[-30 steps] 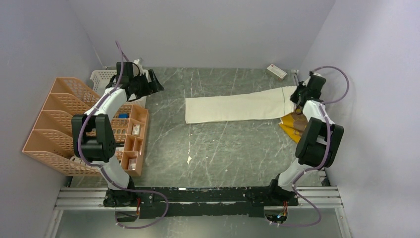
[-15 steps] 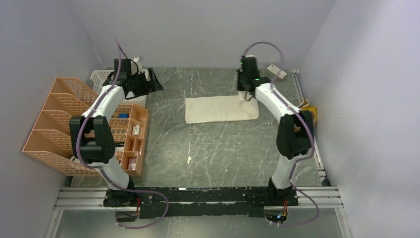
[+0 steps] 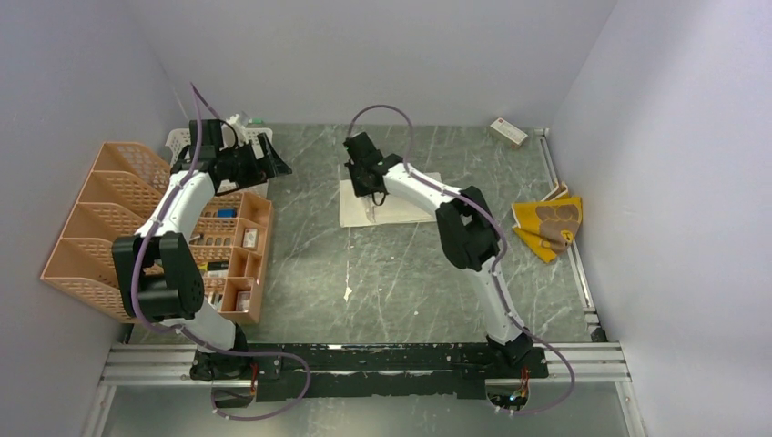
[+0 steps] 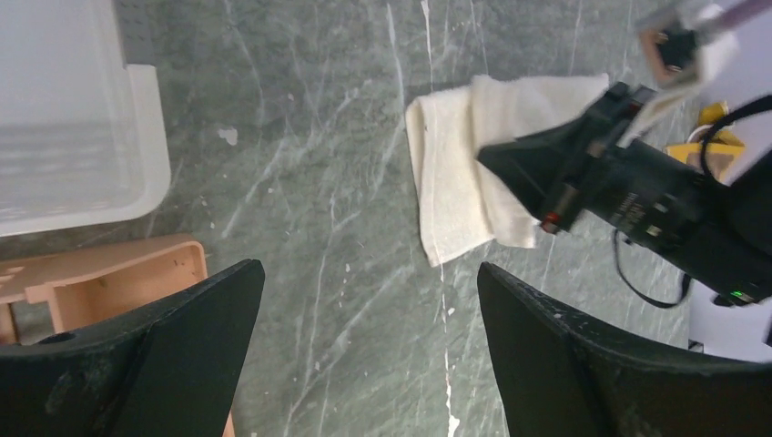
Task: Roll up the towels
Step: Fold the towel at the center of the board.
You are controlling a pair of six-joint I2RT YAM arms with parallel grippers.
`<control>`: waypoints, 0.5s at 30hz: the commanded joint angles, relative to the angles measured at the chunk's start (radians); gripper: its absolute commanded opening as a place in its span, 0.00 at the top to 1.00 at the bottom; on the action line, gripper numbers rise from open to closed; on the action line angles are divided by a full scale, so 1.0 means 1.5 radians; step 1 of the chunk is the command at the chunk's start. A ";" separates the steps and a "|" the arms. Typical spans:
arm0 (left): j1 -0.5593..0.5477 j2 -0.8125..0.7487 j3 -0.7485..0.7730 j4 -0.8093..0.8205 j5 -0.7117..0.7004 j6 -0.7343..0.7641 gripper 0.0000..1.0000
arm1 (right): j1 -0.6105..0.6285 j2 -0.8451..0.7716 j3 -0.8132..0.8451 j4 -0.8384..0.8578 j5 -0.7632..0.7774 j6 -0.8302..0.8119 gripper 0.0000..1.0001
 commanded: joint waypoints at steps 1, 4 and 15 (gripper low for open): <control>0.009 -0.014 -0.009 -0.017 0.051 0.020 0.01 | 0.021 0.051 0.066 -0.030 -0.018 0.020 1.00; 0.013 -0.021 -0.018 -0.015 0.057 0.023 0.01 | 0.030 0.065 0.074 -0.022 -0.025 0.032 1.00; 0.021 -0.019 -0.021 -0.011 0.078 0.020 0.01 | 0.031 0.098 0.147 -0.035 -0.030 0.049 1.00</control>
